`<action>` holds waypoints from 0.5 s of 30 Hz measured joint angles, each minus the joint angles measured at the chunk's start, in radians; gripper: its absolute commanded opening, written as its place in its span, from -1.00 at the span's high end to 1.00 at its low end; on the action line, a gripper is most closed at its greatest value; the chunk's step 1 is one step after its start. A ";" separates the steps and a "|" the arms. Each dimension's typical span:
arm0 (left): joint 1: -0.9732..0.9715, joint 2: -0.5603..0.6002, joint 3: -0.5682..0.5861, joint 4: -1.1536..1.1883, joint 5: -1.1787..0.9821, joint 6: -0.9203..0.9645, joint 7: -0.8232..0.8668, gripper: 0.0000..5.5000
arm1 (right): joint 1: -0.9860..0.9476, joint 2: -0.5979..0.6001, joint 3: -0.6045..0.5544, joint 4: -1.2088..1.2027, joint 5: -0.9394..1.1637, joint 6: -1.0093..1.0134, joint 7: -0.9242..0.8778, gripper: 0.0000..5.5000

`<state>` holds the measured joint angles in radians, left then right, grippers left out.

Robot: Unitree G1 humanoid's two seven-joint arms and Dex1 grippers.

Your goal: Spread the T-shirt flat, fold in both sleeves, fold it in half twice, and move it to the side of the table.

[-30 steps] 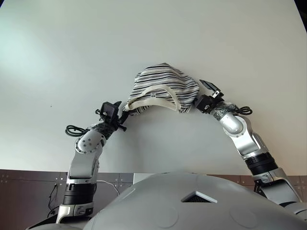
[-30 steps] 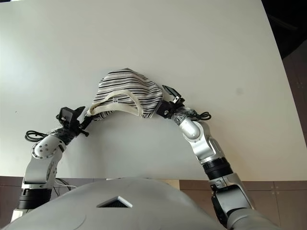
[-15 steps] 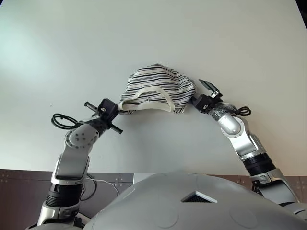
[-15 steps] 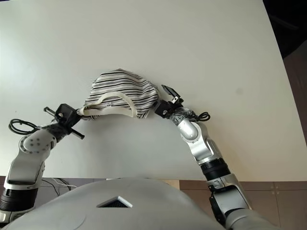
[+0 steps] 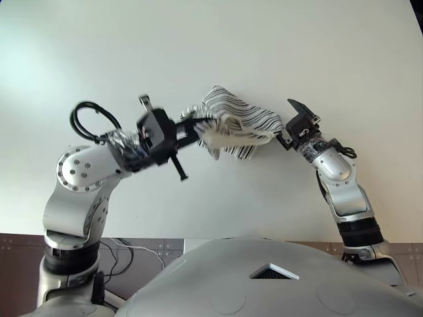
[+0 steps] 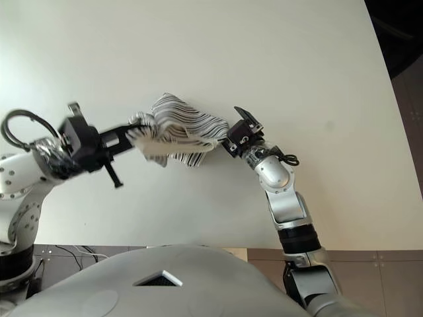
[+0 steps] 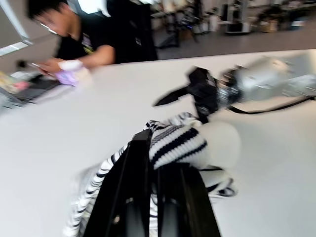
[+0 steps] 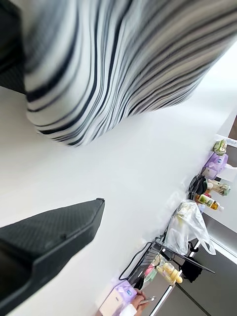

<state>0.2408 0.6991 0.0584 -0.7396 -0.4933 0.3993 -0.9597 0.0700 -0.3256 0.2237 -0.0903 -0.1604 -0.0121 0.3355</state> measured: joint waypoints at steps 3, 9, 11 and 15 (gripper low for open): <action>0.110 0.117 0.034 0.002 -0.045 -0.046 -0.181 0.95 | 0.040 -0.003 -0.018 -0.049 0.028 0.022 0.013 -0.17; 0.248 0.148 -0.067 0.270 0.254 -0.319 -0.193 0.96 | 0.090 -0.055 0.000 -0.105 0.045 0.015 0.097 -0.10; 0.246 0.127 -0.098 0.302 0.313 -0.372 -0.153 0.96 | 0.099 -0.079 0.026 -0.126 0.045 -0.012 0.137 0.04; 0.243 0.126 -0.135 0.365 0.363 -0.446 -0.142 0.96 | 0.032 -0.073 -0.004 -0.067 0.027 -0.031 0.087 0.31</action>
<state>0.4842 0.8256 -0.0763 -0.3748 -0.1301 -0.0468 -1.1016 0.1019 -0.3986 0.2194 -0.1572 -0.1337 -0.0429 0.4229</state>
